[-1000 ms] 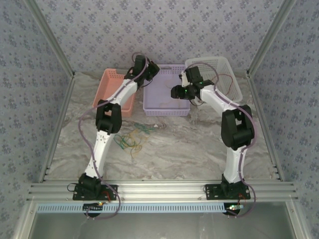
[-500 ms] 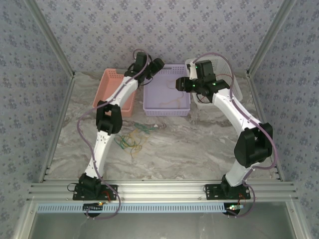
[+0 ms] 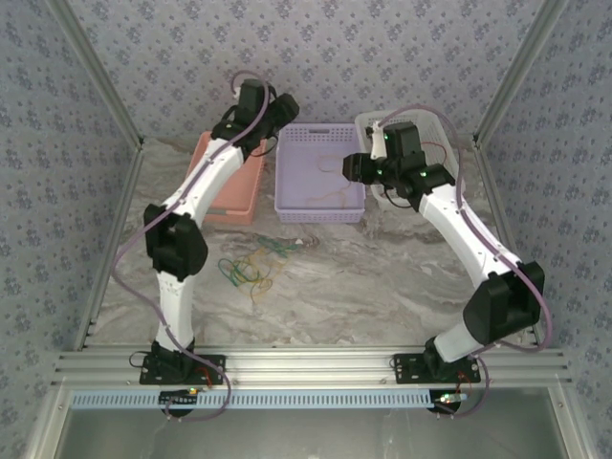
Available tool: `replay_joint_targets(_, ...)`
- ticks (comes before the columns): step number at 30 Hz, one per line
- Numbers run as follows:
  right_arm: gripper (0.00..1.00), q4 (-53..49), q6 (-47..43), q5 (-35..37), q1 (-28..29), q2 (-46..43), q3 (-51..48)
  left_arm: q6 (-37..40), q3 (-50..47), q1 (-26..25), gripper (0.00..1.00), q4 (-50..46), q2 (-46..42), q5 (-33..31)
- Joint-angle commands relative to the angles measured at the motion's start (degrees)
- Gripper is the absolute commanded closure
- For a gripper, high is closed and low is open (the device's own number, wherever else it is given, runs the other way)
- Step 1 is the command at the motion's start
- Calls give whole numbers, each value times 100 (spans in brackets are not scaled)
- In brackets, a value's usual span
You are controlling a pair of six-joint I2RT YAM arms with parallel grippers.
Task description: Untangle the cables
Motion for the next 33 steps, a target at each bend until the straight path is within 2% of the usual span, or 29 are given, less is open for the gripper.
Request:
replay_joint_targets(1, 46, -195, 21, 192, 303, -361, -272, 335, -543, -43, 32, -711, -748, -417)
replay_joint_targets(7, 46, -72, 299, 568, 1351, -732, -1065, 394, -2900, -54, 32, -1482, -2424, -730)
replay_joint_targets(10, 46, 221, 561, 615, 1927, -735, -1690, 256, -4458, -82, 32, -1488, -3407, -678)
replay_joint_targets(16, 51, 1040, 1036, 334, 2724, 17, -2336, -219, -6840, -339, 37, -1612, -4986, -617)
replay_joint_targets(19, 53, 1524, 1341, 299, 2919, 567, -2354, -426, -7492, -551, 38, -1587, -5457, -643)
replay_joint_targets(25, 55, 2104, 1889, 319, 2936, 1535, -2079, -687, -8188, -597, 41, -1596, -6152, -741)
replay_joint_targets(28, 56, 2211, 2055, 390, 2933, 1914, -1927, -719, -8358, -598, 39, -1566, -6245, -754)
replay_joint_targets(33, 57, 2537, 2163, 398, 2861, 2238, -1824, -666, -8704, -581, 37, -677, -6078, -403)
